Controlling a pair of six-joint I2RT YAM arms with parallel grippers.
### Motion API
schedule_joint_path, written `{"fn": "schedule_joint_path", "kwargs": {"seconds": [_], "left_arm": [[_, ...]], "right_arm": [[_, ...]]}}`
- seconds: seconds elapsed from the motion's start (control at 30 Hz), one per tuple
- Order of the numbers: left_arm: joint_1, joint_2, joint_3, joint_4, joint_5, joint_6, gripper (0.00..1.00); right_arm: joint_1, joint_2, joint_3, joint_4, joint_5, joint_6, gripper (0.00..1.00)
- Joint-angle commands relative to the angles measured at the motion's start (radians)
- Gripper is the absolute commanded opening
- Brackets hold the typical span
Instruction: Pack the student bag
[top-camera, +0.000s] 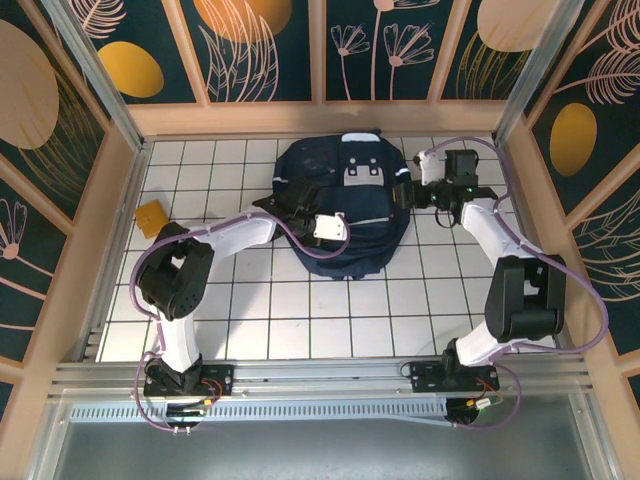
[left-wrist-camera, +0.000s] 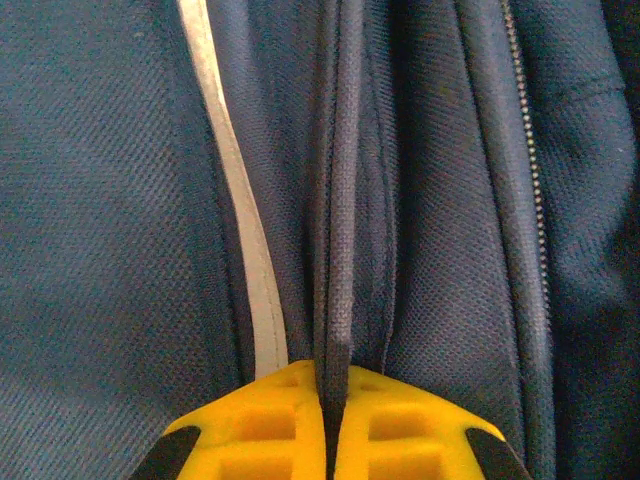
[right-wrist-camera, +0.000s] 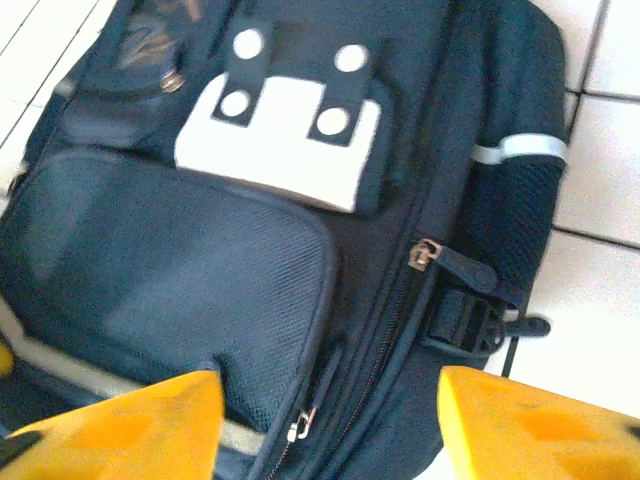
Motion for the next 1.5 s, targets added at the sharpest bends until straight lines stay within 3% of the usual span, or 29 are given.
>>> {"fn": "schedule_joint_path", "kwargs": {"seconds": [0.0,0.17,0.3,0.43,0.73,0.87,1.17,1.23,1.37,1.47], "left_arm": [[0.008,-0.076,-0.022,-0.004,0.012,0.048,0.00],[0.033,-0.259,-0.156,0.029,0.191,0.165,0.00],[0.089,-0.356,-0.237,0.106,0.353,0.148,0.00],[0.138,-0.399,-0.259,0.099,0.442,0.141,0.00],[0.173,-0.396,-0.269,0.106,0.610,0.110,0.00],[0.183,-0.397,-0.274,0.081,0.640,0.116,0.00],[0.186,-0.413,-0.292,0.084,0.664,0.108,0.00],[0.186,-0.411,-0.291,0.082,0.655,0.105,0.00],[0.186,-0.417,-0.301,0.103,0.654,0.086,0.00],[0.186,-0.413,-0.302,0.104,0.636,0.084,0.00]], "right_arm": [[-0.007,-0.065,-0.032,-0.113,-0.196,-0.395,0.67],[-0.001,-0.062,0.003,-0.355,-0.189,-0.889,0.69],[-0.004,-0.057,-0.023,-0.369,-0.172,-1.048,0.69],[0.019,-0.040,-0.020,-0.368,-0.265,-1.099,0.69],[0.084,-0.056,-0.127,-0.275,-0.235,-1.125,0.64],[0.083,-0.072,-0.193,-0.170,-0.196,-1.127,0.62],[0.117,-0.005,-0.116,-0.249,-0.249,-1.147,0.56],[0.121,-0.009,-0.126,-0.246,-0.256,-1.150,0.54],[0.124,-0.016,-0.129,-0.260,-0.258,-1.144,0.37],[0.125,-0.036,-0.136,-0.264,-0.249,-1.142,0.30]]}}
